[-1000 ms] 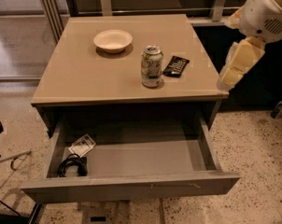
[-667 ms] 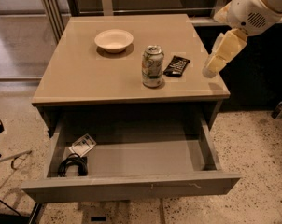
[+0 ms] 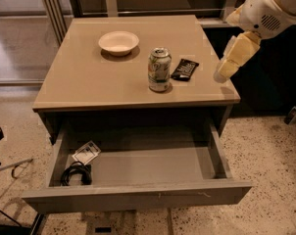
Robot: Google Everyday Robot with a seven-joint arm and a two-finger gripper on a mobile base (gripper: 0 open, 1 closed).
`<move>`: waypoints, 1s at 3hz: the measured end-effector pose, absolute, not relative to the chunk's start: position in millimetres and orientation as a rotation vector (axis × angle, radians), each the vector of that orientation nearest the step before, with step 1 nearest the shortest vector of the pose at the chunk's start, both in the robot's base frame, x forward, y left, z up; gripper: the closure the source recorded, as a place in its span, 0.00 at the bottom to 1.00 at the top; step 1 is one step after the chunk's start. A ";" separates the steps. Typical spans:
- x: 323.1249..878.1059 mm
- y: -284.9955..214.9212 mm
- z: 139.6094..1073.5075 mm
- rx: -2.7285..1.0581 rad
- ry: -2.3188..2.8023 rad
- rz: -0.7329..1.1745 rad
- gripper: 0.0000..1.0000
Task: Place 7up can into top drawer
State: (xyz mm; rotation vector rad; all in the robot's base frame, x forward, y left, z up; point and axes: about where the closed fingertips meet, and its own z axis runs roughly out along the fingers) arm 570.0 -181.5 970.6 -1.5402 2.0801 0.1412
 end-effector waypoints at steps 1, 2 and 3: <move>582.9 -173.0 961.9 -1.488 2.052 0.204 0.00; 603.3 -149.6 952.6 -1.433 1.988 0.302 0.00; 623.5 -120.0 947.5 -1.399 1.903 0.405 0.00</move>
Offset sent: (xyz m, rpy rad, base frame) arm 0.0649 0.0673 -0.0241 0.3497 -0.0588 0.0251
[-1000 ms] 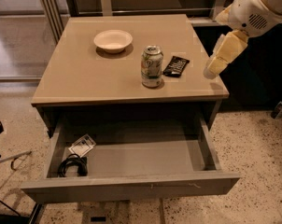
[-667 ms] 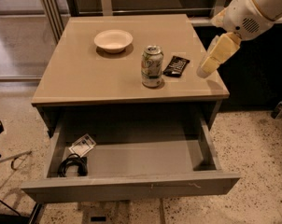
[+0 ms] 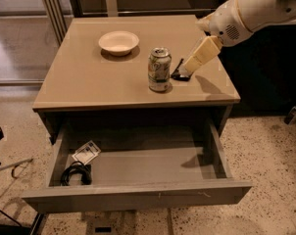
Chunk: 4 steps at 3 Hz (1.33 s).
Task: Place 7up can into top drawer
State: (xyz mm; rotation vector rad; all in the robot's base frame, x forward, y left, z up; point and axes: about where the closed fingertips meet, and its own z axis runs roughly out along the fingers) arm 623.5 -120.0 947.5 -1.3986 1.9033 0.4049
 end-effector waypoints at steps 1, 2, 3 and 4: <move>637.4 -93.0 941.9 -1.399 1.839 0.481 0.00; 649.9 -69.6 927.0 -1.429 1.813 0.526 0.00; 656.9 -61.1 915.2 -1.456 1.820 0.525 0.00; 663.8 -57.3 898.4 -1.485 1.849 0.508 0.00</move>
Offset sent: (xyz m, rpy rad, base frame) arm 0.0346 0.0635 -0.0240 0.1197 0.0019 0.1128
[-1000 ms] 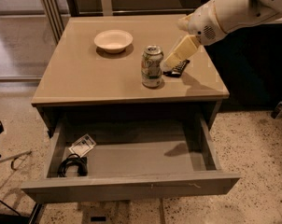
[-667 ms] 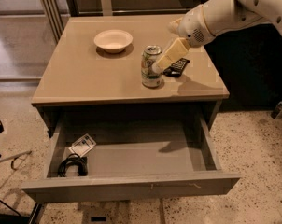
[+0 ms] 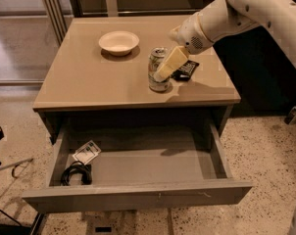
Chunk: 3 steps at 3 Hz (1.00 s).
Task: Place 7up can into top drawer
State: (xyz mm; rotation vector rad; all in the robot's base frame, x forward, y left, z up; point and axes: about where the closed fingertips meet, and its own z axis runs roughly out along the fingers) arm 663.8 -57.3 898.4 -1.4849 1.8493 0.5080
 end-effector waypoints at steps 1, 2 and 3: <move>670.4 -54.2 880.8 -1.508 1.885 0.499 0.00; 671.7 -53.6 877.3 -1.513 1.892 0.497 0.12; 671.7 -53.5 877.3 -1.513 1.892 0.497 0.44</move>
Offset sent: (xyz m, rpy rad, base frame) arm 0.0073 0.0034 -0.0195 -0.0383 0.0273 0.0009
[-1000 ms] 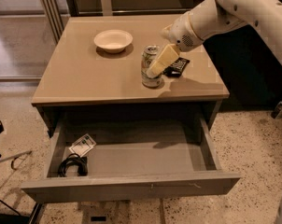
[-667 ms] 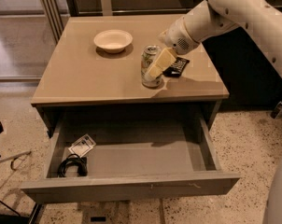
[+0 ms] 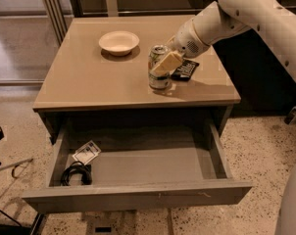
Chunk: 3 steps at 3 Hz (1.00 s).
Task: Place 7up can into top drawer
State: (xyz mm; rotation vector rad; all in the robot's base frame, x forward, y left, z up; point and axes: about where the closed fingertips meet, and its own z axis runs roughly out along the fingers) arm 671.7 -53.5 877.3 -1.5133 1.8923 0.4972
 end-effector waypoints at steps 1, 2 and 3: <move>671.7 -53.5 877.3 -1.513 1.892 0.497 0.66; 670.4 -53.1 878.3 -1.516 1.887 0.501 0.97; 666.6 -52.0 881.3 -1.524 1.872 0.510 1.00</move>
Offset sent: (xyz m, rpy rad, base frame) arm 0.0000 0.0000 0.0000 0.0000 0.0000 0.0000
